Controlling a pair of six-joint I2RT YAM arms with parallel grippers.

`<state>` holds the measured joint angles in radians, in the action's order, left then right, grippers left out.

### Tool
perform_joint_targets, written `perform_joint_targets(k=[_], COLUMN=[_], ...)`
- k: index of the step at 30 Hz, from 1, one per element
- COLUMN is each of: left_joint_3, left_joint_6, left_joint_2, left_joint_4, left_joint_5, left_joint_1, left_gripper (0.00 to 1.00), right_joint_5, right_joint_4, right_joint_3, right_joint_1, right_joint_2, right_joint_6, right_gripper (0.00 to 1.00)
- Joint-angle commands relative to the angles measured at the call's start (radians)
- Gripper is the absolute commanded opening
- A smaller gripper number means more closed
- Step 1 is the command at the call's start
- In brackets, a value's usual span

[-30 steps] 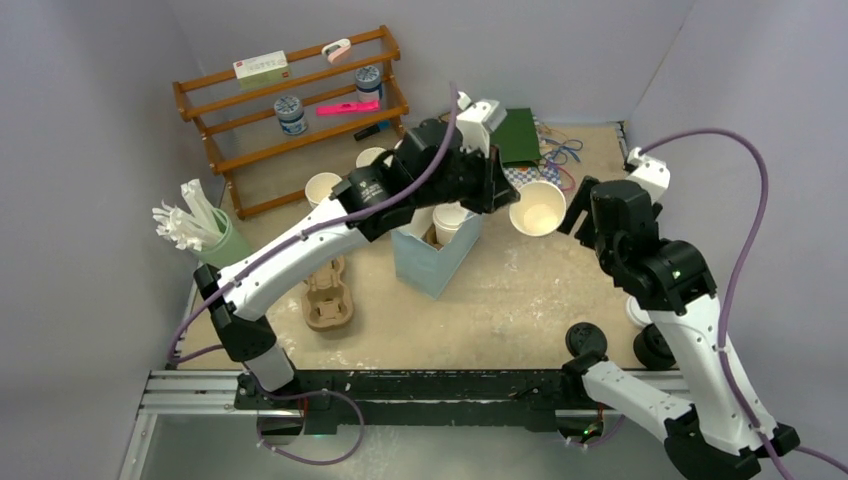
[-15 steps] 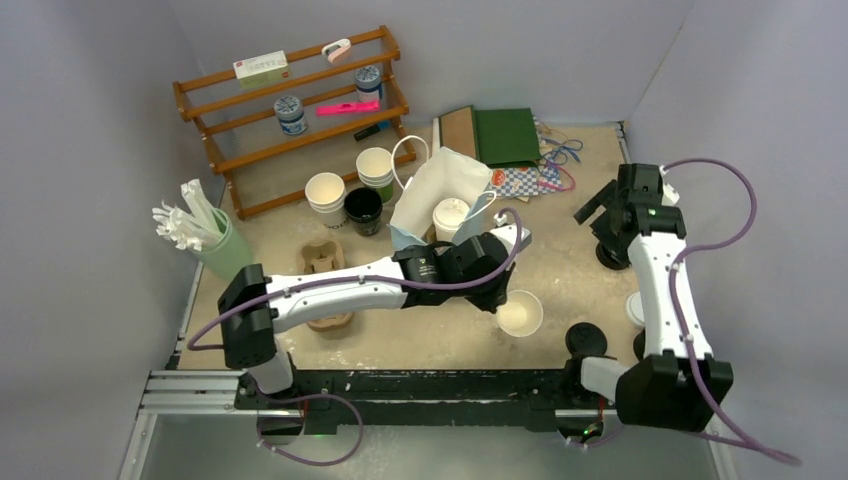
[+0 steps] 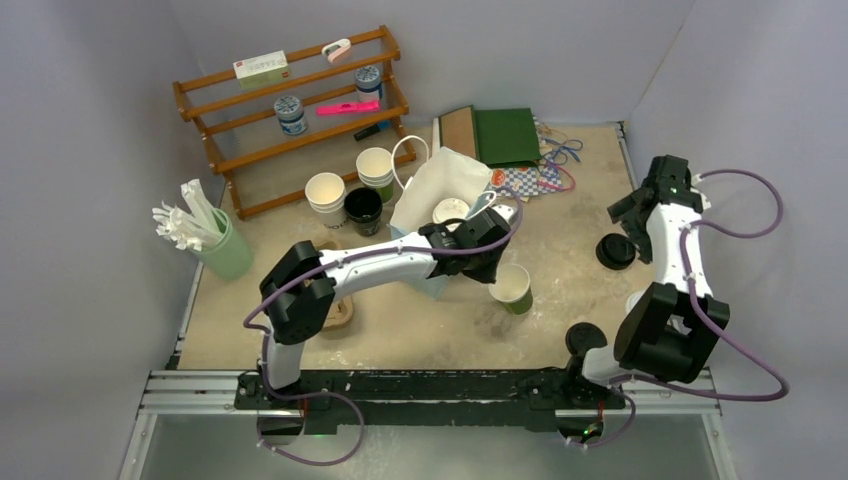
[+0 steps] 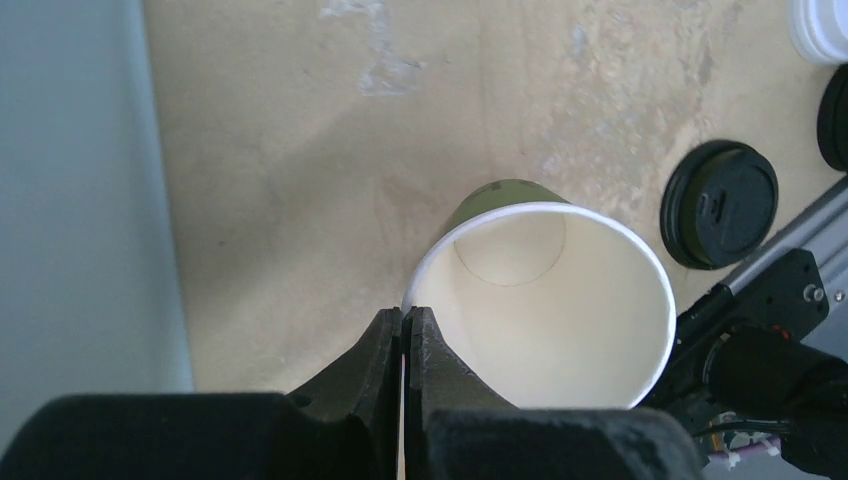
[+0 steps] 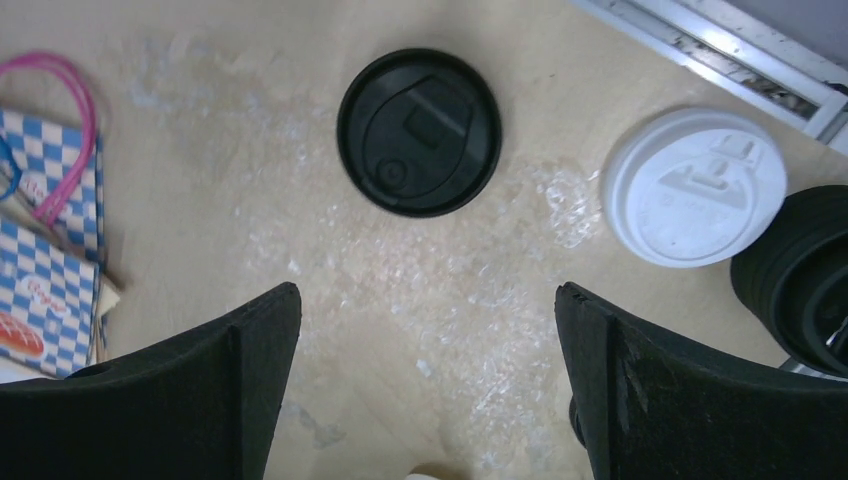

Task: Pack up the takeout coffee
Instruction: Place the coffee cup at the center of the board.

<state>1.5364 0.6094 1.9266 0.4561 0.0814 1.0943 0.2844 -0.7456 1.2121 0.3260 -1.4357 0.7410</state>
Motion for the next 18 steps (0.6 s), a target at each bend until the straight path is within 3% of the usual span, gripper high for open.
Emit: perform_joint_targets(k=[1, 5, 9, 14, 18], left_joint_3=[0.039, 0.047, 0.090, 0.174, 0.176], left_joint_6=[0.006, -0.014, -0.038, -0.058, -0.068], left_joint_2=[-0.019, -0.027, -0.034, -0.008, -0.002], left_joint_4=[0.024, 0.024, 0.061, 0.164, 0.171], left_joint_5=[-0.021, -0.023, -0.012, 0.012, 0.000], left_joint_1=[-0.031, -0.040, -0.040, -0.040, -0.040], left_gripper=[0.00, 0.00, 0.00, 0.00, 0.03], right_joint_5=[0.026, 0.091, 0.057, -0.115, -0.129], right_joint_4=[0.017, -0.051, 0.062, 0.125, 0.134], right_joint_3=[-0.007, -0.045, -0.161, -0.125, -0.086], right_joint_1=[0.049, 0.068, 0.116, 0.117, 0.117], right_joint_2=[-0.008, 0.025, 0.122, 0.008, -0.059], right_joint_6=[0.012, 0.098, 0.116, 0.069, 0.074], right_gripper=[0.99, 0.99, 0.99, 0.99, 0.99])
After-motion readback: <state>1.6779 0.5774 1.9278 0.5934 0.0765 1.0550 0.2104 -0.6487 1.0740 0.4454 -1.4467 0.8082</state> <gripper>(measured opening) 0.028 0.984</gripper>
